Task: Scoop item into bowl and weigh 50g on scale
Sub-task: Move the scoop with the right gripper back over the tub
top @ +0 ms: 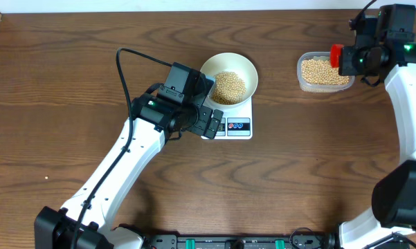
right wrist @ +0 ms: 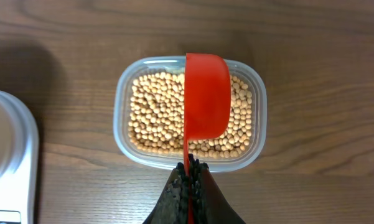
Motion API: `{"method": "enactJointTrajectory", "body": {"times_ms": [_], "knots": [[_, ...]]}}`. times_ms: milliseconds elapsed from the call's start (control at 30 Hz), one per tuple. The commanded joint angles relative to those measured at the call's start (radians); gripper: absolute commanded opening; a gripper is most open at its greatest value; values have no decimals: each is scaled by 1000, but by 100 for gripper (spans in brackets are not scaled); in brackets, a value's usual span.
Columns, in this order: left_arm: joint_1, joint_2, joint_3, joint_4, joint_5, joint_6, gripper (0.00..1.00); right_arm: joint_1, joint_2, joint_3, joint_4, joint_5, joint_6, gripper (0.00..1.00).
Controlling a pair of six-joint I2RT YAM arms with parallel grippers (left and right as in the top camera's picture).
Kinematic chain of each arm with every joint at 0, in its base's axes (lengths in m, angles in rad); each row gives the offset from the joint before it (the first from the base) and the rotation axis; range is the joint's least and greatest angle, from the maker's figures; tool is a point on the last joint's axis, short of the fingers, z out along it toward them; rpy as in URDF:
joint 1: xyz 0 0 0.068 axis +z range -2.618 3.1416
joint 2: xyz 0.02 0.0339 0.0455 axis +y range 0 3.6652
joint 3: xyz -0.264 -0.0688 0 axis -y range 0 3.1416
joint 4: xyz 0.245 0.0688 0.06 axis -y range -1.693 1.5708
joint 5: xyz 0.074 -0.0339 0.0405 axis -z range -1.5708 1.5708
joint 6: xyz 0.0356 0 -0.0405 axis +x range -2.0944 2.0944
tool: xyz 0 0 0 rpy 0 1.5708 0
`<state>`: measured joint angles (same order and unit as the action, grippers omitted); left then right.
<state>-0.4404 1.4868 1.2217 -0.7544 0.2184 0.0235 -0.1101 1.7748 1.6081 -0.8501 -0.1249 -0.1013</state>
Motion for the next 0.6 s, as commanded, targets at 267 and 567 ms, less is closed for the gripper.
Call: {"method": "enactJointTrajectory", "body": {"times_ms": [267,567], "knots": [[2,10,-10,0,-10,2,97,-4,72,-8,-4,22,18,1],[2,10,-10,0,-10,2,96,-2,127,-8,-4,21,19,1]]}}
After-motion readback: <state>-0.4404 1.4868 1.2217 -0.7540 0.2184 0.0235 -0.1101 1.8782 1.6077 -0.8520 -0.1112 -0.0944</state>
